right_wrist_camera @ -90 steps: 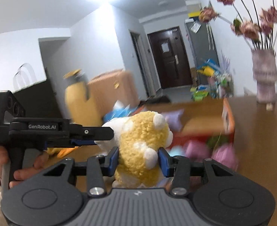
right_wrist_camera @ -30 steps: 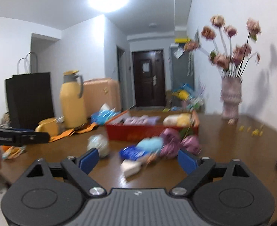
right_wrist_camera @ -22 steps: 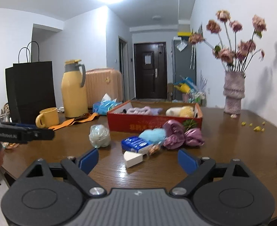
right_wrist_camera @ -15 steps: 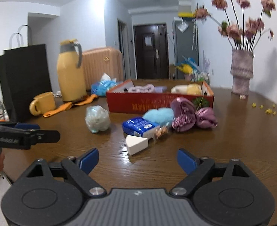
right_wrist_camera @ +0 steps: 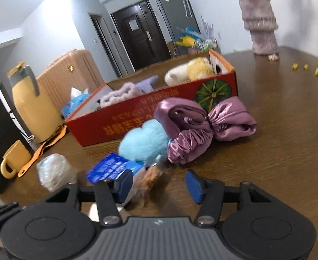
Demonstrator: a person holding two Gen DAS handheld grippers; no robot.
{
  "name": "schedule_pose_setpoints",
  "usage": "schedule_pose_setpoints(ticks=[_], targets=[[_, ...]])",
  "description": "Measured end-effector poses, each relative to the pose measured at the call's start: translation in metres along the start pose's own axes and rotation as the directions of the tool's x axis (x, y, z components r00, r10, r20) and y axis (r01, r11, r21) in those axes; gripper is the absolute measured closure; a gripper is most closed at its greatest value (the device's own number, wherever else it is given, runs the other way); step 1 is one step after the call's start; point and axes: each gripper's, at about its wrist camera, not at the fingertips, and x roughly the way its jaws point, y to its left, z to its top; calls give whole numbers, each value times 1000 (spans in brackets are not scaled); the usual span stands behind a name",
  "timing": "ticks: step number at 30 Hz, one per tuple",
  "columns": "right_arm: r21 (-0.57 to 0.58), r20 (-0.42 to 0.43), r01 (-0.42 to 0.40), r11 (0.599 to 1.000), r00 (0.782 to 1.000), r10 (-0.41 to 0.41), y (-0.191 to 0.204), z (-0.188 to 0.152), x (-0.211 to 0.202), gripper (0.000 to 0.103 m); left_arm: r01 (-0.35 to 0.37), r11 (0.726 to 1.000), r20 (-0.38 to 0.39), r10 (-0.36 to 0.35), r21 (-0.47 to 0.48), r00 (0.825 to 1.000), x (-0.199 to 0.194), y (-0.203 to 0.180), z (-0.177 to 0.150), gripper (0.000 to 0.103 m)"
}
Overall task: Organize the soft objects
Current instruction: 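Grasp the white wedge sponge with the left gripper while the right grasps the clear snack packet, then carry the wedge sponge and snack packet into the box and open both grippers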
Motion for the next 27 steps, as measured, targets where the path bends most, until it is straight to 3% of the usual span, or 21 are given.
schedule_pose_setpoints(ticks=[4,6,7,9,18,27], targets=[[-92,6,51,994,999,-51,8,3,9,52,15,1000,-47,-15,3,999,19,0,0,49],[-159,3,77,984,997,-78,15,2,13,54,19,1000,-52,-19,8,998,22,-2,-3,71],[-188,5,90,978,996,-90,19,0,14,60,9,1000,-42,-8,14,999,22,-4,-5,72],[-234,-1,75,969,997,-77,26,-4,14,87,3,1000,-40,-3,0,999,22,-5,-5,73],[-266,-14,56,962,998,-61,26,-29,-24,87,-55,997,-54,52,-48,997,-15,3,-16,74],[-239,-8,16,971,1000,-19,17,-49,-68,88,-44,997,-15,43,-64,999,-40,-1,-10,74]])
